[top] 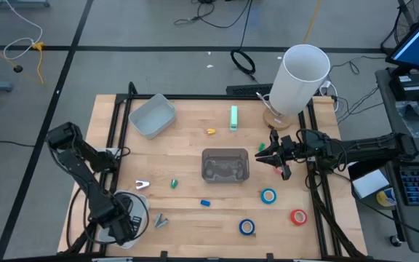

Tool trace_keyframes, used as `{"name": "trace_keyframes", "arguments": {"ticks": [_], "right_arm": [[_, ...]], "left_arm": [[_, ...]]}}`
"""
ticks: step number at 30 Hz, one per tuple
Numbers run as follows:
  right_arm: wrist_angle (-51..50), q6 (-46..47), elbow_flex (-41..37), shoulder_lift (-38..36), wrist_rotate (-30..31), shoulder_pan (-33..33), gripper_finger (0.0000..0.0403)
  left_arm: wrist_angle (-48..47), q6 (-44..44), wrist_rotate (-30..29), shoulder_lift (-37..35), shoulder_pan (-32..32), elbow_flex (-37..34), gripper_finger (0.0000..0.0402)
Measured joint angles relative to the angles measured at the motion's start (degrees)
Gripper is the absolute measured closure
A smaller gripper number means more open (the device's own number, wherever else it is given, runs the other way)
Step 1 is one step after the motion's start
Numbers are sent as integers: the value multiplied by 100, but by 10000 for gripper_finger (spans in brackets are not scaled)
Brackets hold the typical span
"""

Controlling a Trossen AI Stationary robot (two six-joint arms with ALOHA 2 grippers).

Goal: Pick and place Stapler, Stapler remover, tape
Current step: Put the large black stapler into the white bin, then put the large light green stapler into the white bin

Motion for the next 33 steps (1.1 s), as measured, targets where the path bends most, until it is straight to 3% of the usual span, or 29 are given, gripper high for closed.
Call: {"name": "trace_keyframes", "arguments": {"ticks": [6,11,14,24,33], "right_arm": [[0,0,0,-1,-1,0,344],[0,1,0,-1,0,1,344],[0,1,0,-1,0,1,344],[2,0,0,-2,-2,0,344],[2,0,0,0,-2,2,344]], "left_arm": [[50,45,-36,0,15,0,267],[71,111,-15,0,15,0,199],[76,109,-15,2,15,0,180],[94,73,-29,-106,102,0,194],[75,-287,-318,-1096,166,0,200]]}}
